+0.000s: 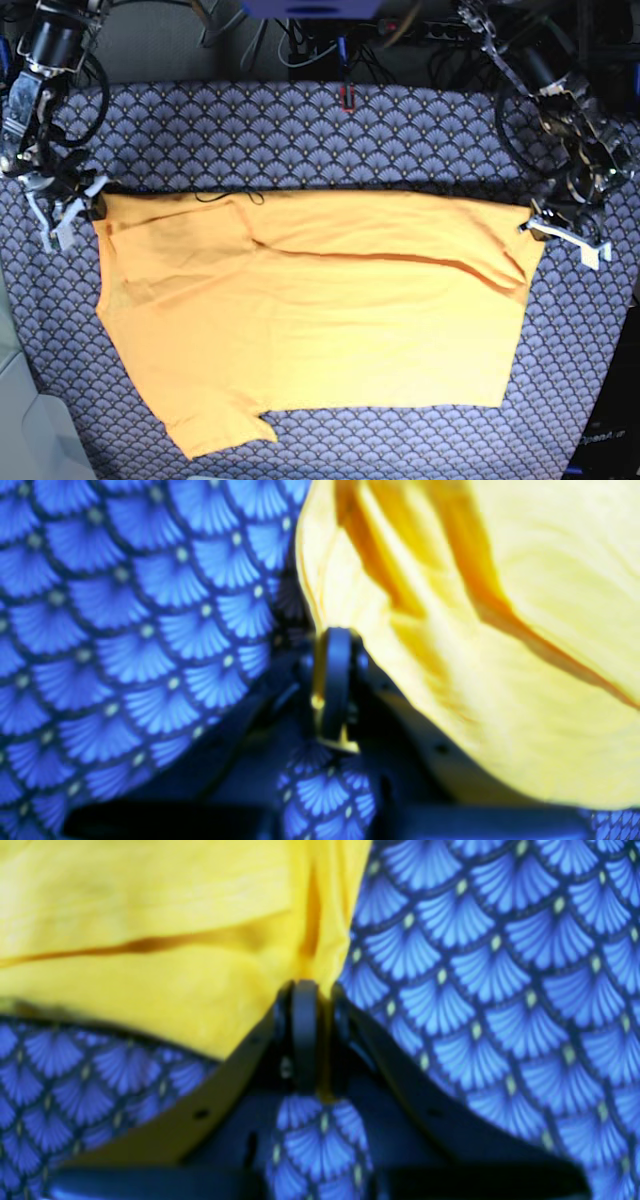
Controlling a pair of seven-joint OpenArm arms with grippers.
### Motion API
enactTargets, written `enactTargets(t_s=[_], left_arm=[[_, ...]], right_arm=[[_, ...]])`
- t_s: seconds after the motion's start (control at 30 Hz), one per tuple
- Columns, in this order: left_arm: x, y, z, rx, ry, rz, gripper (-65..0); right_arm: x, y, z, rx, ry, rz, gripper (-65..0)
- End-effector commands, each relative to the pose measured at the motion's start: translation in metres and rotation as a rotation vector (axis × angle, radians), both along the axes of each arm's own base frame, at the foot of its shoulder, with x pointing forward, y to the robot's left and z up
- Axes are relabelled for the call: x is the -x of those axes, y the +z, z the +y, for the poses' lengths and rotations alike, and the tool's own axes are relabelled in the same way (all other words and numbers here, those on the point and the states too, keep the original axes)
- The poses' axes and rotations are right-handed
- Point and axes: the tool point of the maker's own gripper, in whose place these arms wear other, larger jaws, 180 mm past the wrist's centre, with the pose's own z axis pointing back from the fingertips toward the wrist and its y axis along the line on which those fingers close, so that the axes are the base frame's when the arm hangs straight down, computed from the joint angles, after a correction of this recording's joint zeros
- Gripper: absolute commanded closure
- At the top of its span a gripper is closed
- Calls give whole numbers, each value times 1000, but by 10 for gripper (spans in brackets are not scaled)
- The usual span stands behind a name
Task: Fold the T-shirt properly
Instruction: 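Drag the folded shirt toward the robot with both grippers, then release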
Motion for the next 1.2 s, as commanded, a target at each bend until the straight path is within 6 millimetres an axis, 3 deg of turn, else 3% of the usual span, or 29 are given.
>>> enactTargets(t_s=[0.0,0.2,0.37,0.6,0.8,1.17], left_arm=[[-4,16,8,-35,2,-40,0],[22,17,7,-60,24,-28,0],[41,16,8,-82,26,-11,0],[71,9,-4,10,10,-20,0],[89,8,-7,-6,2,0,0],[108,1,-7,-12,3,37,0]], right_arm=[[-3,17,-14,38,-16,-41,0],[22,23,-27,76,-57,-38,0],[48,10,-30,80,-66,9,0],[80,4,-47,78,-150,39,0],[100,-6,-40,56,-158,29,0],[106,-7,-37,48,-160,1,0]])
